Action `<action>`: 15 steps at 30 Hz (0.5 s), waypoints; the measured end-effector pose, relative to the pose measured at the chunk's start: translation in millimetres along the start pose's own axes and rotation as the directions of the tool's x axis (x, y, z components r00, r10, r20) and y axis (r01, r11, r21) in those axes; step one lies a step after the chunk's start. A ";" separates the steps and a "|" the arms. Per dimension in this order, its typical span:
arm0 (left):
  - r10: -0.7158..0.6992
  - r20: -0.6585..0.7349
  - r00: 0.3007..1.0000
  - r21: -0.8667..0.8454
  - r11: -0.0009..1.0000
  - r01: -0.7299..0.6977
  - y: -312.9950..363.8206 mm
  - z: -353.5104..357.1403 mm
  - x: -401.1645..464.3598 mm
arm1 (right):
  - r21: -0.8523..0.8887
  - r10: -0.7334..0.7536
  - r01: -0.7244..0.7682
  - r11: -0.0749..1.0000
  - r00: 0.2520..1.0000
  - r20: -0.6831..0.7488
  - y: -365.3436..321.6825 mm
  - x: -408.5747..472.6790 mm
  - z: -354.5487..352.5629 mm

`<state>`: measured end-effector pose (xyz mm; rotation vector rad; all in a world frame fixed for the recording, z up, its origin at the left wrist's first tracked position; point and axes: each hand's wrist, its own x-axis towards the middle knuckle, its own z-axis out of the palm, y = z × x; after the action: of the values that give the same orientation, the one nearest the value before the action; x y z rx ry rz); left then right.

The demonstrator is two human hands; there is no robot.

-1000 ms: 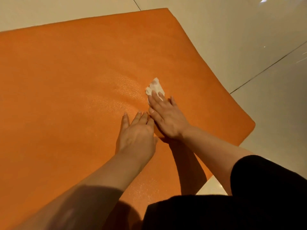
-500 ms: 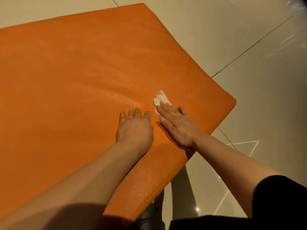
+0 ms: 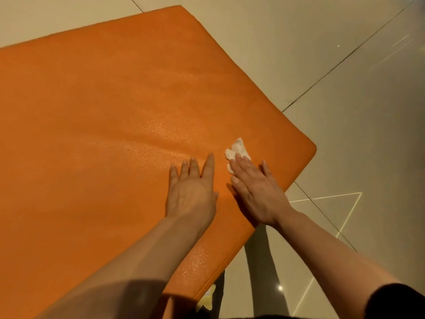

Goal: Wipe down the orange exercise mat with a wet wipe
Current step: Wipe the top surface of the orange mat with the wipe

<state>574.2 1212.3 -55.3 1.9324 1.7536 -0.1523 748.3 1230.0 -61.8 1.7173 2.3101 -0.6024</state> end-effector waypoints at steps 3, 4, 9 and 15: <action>0.038 -0.033 0.999 -0.028 0.999 -0.039 15.0 -0.3 15.4 | 0.066 -0.007 0.010 0.998 0.999 -0.045 -4.4 -2.8 1.3; 0.054 -0.025 0.998 -0.036 0.998 -0.054 19.1 -0.9 19.2 | 0.116 -0.046 0.052 0.992 0.998 -0.052 -11.3 -8.1 5.0; 0.141 -0.015 0.990 -0.113 0.983 -0.142 32.4 0.9 18.1 | 0.147 -0.144 0.151 0.978 0.988 -0.053 13.2 -28.8 7.1; 0.180 0.041 0.983 -0.075 0.981 -0.176 41.9 4.8 -5.4 | 0.135 0.006 0.014 0.991 0.988 -0.153 27.3 -28.7 9.8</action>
<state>614.6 1204.3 -44.6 2.0051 1.5263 -0.0698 782.2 1207.5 -64.8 1.8819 2.4274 -0.6643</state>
